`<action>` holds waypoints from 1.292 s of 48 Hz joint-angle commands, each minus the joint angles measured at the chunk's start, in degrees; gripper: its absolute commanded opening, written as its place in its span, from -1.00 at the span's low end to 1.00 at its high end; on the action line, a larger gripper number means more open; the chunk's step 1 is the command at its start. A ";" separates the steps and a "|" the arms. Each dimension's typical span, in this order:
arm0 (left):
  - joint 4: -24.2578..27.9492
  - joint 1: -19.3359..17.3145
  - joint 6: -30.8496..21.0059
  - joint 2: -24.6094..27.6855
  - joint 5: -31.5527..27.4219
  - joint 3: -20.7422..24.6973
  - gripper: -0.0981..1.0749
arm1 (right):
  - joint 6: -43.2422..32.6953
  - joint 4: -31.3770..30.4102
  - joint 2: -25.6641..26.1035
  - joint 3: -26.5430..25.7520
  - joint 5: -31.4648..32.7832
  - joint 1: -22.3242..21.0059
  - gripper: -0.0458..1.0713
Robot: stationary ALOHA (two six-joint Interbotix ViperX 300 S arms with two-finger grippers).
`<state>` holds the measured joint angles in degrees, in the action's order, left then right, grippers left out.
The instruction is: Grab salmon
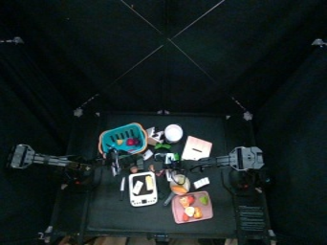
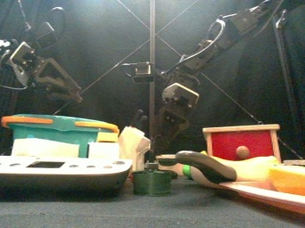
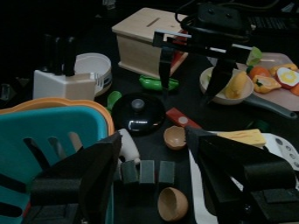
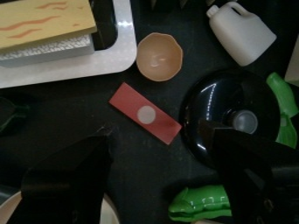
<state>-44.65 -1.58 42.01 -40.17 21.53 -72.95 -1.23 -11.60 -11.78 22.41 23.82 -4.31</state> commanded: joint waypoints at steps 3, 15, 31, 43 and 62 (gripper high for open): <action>0.09 -0.35 -0.09 0.00 0.44 0.26 0.76 | 0.18 -0.79 -0.26 -1.14 -0.88 0.00 0.89; 0.09 -0.62 -0.09 0.00 0.35 0.09 0.76 | 0.26 -2.11 -2.99 -2.02 -0.88 0.70 0.89; 0.18 -0.70 -0.09 0.00 0.44 -0.09 0.76 | 0.26 -2.64 -5.01 -2.90 -0.79 0.79 0.88; 0.09 -0.88 -0.09 0.00 0.35 -0.26 0.76 | 0.18 -2.02 -5.27 -2.02 -0.70 0.44 0.88; 0.09 -0.97 -0.09 0.00 0.44 -0.26 0.76 | 0.26 -0.79 -6.33 -1.49 -0.70 0.00 0.87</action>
<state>-44.65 -2.37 41.92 -40.25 21.53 -73.83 -1.14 -12.48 -18.28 20.92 23.03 -4.04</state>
